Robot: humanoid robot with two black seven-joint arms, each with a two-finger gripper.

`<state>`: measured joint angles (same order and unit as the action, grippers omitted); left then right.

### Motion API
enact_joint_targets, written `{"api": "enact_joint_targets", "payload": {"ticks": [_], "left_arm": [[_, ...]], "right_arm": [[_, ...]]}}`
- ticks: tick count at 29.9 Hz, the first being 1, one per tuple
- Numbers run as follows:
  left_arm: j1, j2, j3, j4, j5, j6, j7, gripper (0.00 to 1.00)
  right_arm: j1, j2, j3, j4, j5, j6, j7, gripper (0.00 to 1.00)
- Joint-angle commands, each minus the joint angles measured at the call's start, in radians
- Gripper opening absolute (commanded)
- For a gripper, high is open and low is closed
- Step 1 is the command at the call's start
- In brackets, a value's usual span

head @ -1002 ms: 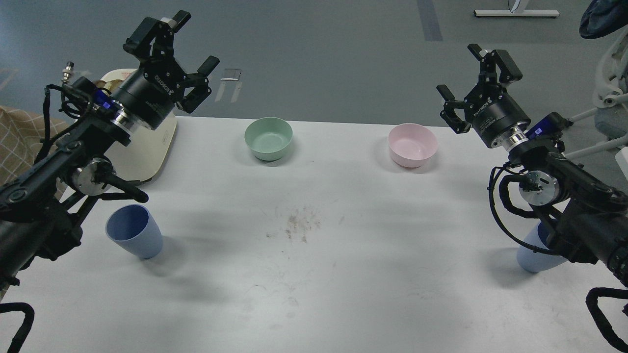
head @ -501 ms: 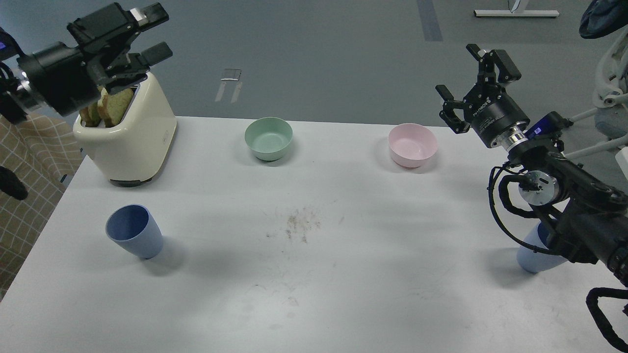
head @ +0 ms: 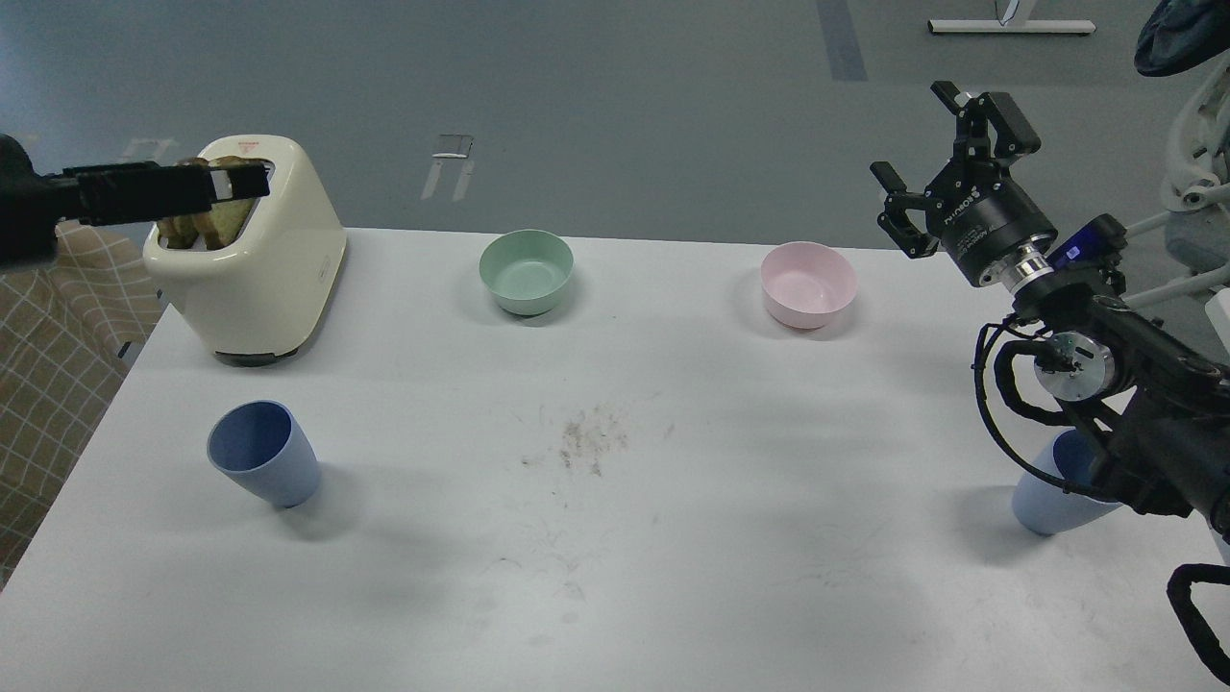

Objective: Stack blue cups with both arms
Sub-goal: 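Lower the left gripper beside the blue cup and grasp its rim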

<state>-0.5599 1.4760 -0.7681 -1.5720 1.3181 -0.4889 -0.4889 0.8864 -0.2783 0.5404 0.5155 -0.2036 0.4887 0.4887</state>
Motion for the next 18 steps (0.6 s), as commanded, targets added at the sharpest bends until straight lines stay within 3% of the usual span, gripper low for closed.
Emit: {"api": "enact_joint_targets", "payload": {"ticks": [1, 6, 8, 18], "left_arm": [[0.0, 0.033, 0.061, -0.002, 0.099, 0.03, 0.0, 0.98], [0.0, 0.053, 0.202, 0.001, 0.26, 0.192, 0.0, 0.98], [0.0, 0.046, 0.249, 0.006, 0.282, 0.222, 0.0, 0.98], [0.0, -0.029, 0.338, 0.095, 0.282, 0.233, 0.0, 0.98]], "right_arm": [[-0.003, -0.007, 0.0, 0.014, -0.007, 0.0, 0.0, 1.0], [-0.014, -0.021, 0.0, 0.041, -0.008, 0.0, 0.0, 1.0], [-0.02, -0.021, 0.0, 0.043, -0.007, 0.0, 0.0, 1.0], [-0.024, -0.028, 0.0, 0.06, -0.008, 0.0, 0.0, 1.0]]}}
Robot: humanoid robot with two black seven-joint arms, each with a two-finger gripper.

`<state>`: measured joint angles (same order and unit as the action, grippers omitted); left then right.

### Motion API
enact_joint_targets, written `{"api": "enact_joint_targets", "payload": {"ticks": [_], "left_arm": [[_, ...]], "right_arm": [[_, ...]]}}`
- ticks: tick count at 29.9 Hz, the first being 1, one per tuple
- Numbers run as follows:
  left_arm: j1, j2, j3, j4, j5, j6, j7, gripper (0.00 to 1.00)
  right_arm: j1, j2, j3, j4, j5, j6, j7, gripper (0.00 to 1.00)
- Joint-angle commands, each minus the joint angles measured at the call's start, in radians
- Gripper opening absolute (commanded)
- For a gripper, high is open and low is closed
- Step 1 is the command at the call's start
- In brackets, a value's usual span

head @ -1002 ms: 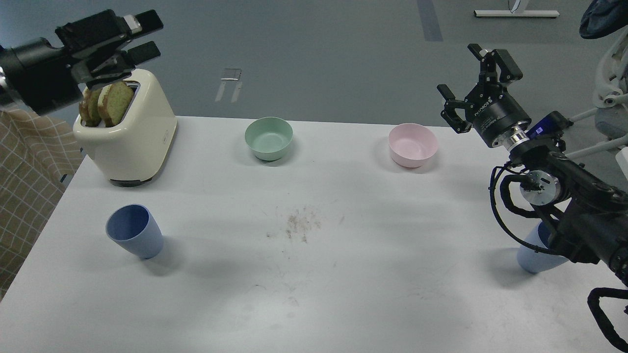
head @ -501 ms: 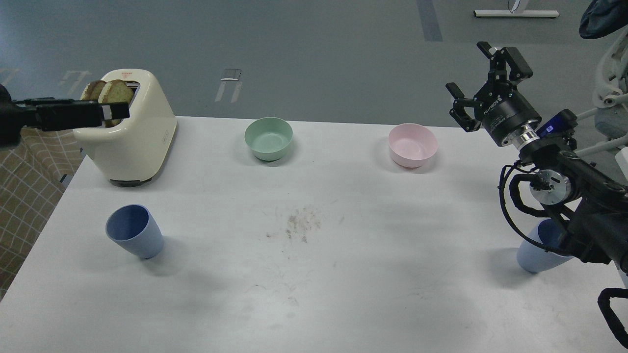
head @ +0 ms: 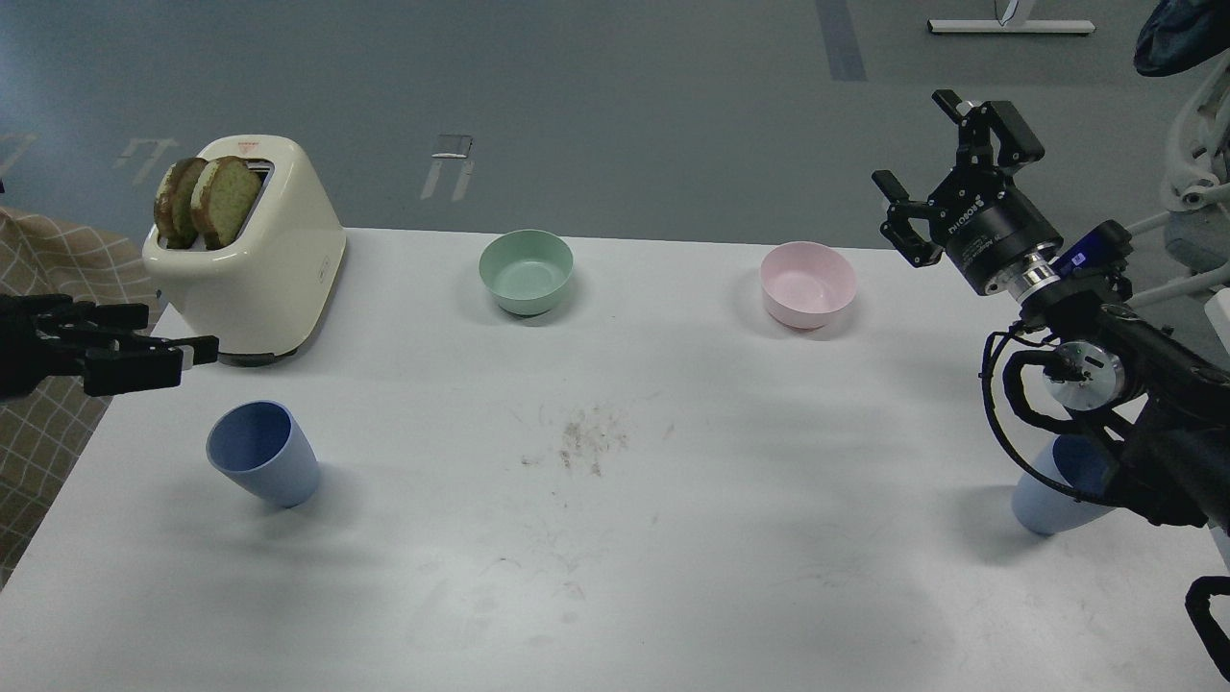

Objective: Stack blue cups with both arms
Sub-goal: 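Lower the left gripper beside the blue cup and grasp its rim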

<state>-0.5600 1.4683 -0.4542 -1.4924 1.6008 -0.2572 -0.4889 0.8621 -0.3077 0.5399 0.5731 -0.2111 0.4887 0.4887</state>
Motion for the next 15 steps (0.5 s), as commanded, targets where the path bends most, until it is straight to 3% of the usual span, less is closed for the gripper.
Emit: {"api": "enact_joint_targets", "payload": {"ticks": [1, 15], "left_arm": [[0.0, -0.032, 0.032, 0.015, -0.002, 0.001, 0.0, 0.98], [0.008, -0.146, 0.098, 0.129, 0.004, 0.001, 0.0, 0.94]], "right_arm": [[-0.002, 0.001, 0.0, 0.002, -0.001, 0.0, 0.0, 1.0], [-0.018, -0.004, 0.0, 0.005, -0.002, 0.0, 0.0, 1.0]]}}
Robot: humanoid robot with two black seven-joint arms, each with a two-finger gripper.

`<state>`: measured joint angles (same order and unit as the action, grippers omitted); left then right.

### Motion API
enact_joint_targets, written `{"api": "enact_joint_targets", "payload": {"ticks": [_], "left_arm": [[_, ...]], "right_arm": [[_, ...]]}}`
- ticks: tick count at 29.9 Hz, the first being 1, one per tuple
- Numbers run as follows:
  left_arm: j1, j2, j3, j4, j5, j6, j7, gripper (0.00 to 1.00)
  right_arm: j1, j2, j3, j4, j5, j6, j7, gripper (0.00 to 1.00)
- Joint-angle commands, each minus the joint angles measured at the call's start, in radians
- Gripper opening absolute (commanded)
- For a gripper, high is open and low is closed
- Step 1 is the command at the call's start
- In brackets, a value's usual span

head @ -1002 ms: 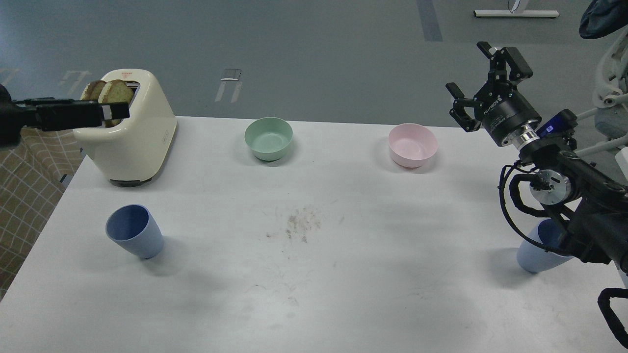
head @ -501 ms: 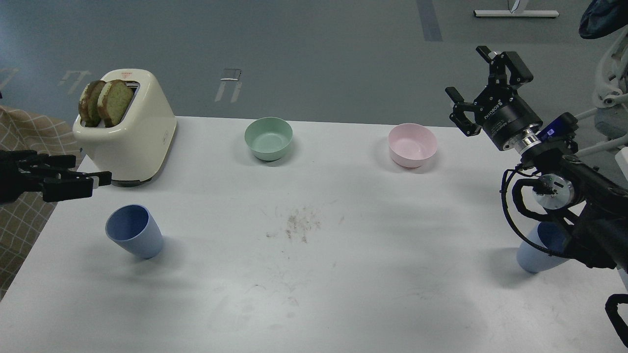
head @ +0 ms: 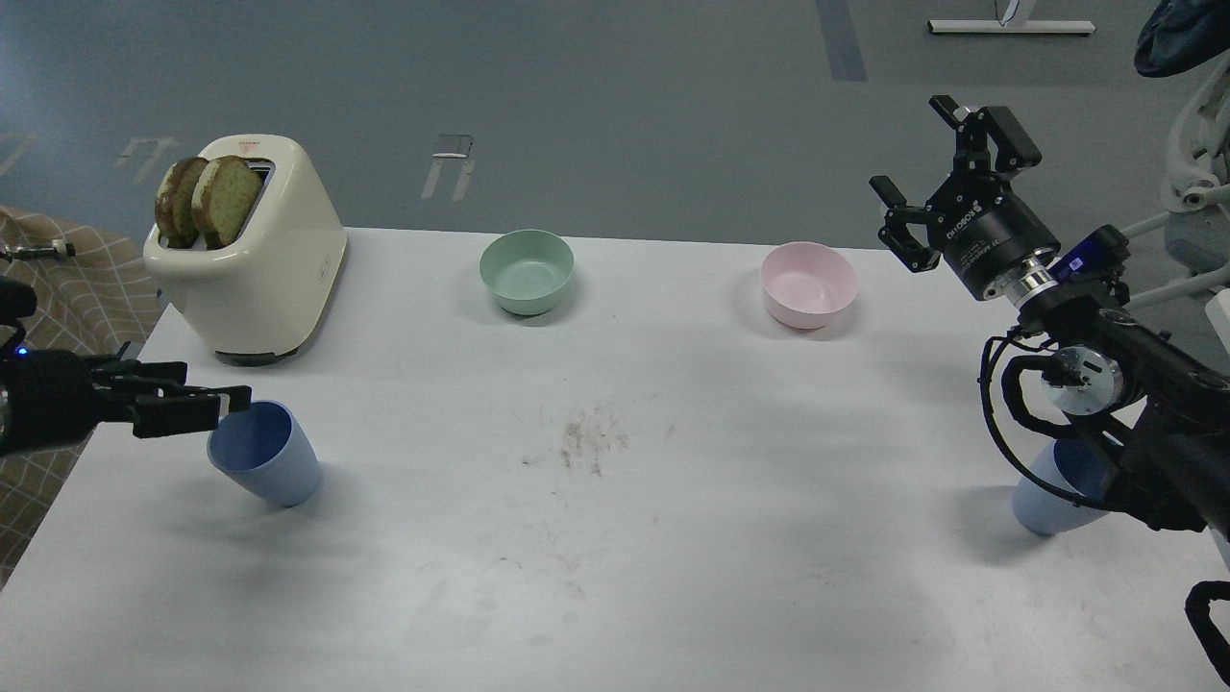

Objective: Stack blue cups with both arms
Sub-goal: 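Lower the left gripper beside the blue cup and grasp its rim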

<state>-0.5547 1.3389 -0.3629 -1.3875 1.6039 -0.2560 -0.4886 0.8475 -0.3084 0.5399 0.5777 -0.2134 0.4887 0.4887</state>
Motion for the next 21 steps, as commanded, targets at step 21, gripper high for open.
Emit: {"api": "enact_joint_targets", "payload": {"ticks": [21], "left_arm": [[0.041, -0.069, 0.007, 0.068, 0.037, 0.0, 0.0, 0.59]], "right_arm": [[-0.016, -0.017, 0.0, 0.008, 0.0, 0.0, 0.0, 1.0]]}}
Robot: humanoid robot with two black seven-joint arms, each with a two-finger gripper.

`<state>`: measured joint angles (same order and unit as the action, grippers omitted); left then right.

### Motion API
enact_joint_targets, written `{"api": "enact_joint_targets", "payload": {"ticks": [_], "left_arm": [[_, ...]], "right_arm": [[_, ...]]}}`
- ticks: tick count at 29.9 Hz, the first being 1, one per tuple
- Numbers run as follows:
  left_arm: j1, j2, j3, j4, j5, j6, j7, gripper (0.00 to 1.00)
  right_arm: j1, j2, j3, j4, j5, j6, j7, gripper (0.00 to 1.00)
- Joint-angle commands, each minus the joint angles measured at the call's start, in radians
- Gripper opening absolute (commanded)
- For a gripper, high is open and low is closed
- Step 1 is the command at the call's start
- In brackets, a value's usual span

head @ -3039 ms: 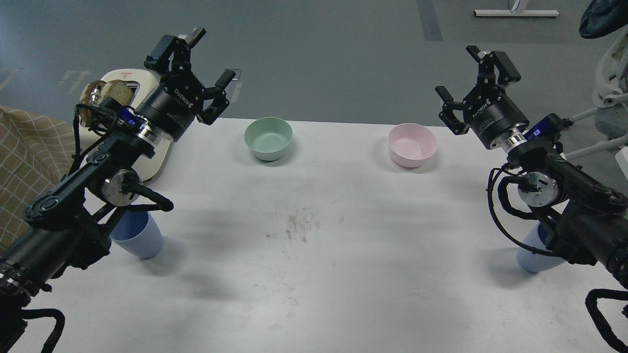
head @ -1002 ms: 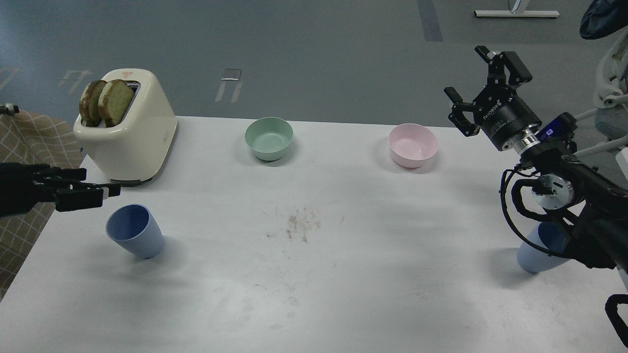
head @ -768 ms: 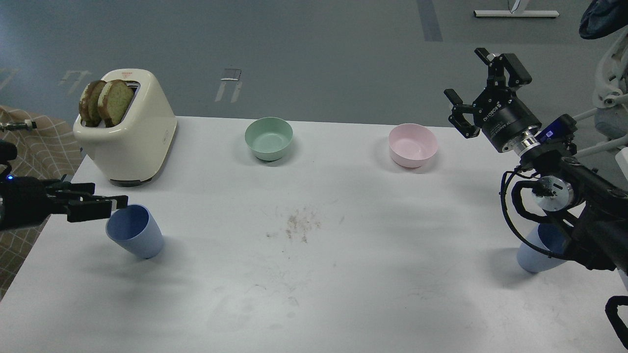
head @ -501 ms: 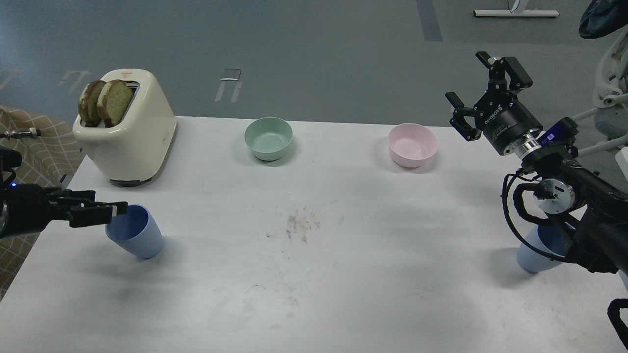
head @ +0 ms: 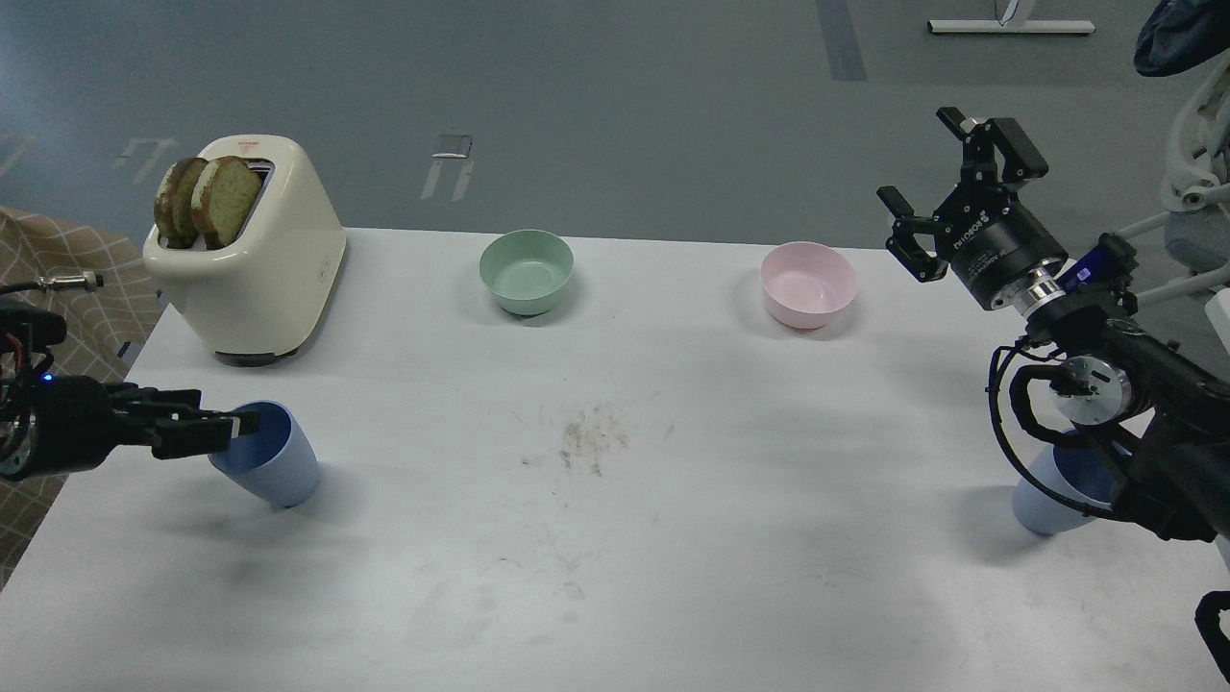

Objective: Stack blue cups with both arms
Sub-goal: 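Lower the left gripper beside the blue cup and grasp its rim, then lift the blue cup with the left gripper toward the table center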

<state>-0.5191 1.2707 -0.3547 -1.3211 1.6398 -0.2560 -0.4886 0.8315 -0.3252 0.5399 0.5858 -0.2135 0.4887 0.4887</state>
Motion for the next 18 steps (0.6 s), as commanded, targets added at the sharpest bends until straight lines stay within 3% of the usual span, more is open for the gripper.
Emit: {"api": "enact_joint_targets", "payload": {"ticks": [1, 4, 5, 10, 13, 18], "left_arm": [[0.005, -0.001, -0.001, 0.002, 0.002, 0.0, 0.0, 0.57], [0.011, -0.001, -0.001, 0.002, 0.002, 0.0, 0.0, 0.45], [0.011, -0.002, -0.001, 0.002, 0.002, 0.001, 0.0, 0.33], [0.013, -0.002, -0.001, 0.002, 0.002, 0.001, 0.0, 0.23], [0.014, -0.002, -0.001, 0.002, 0.006, 0.001, 0.0, 0.01], [0.014, -0.002, -0.003, 0.002, 0.017, 0.001, 0.0, 0.0]], "right_arm": [[0.0, 0.0, 0.0, 0.0, 0.0, 0.0, 0.0, 1.0], [0.0, 0.0, 0.0, 0.002, -0.001, 0.0, 0.0, 1.0], [0.0, 0.0, 0.0, 0.002, 0.0, 0.0, 0.0, 1.0], [0.0, 0.0, 0.0, 0.002, 0.0, 0.0, 0.0, 1.0], [0.0, 0.0, 0.0, 0.002, 0.0, 0.0, 0.0, 1.0], [0.0, -0.002, 0.0, 0.002, 0.0, 0.0, 0.0, 1.0]]}}
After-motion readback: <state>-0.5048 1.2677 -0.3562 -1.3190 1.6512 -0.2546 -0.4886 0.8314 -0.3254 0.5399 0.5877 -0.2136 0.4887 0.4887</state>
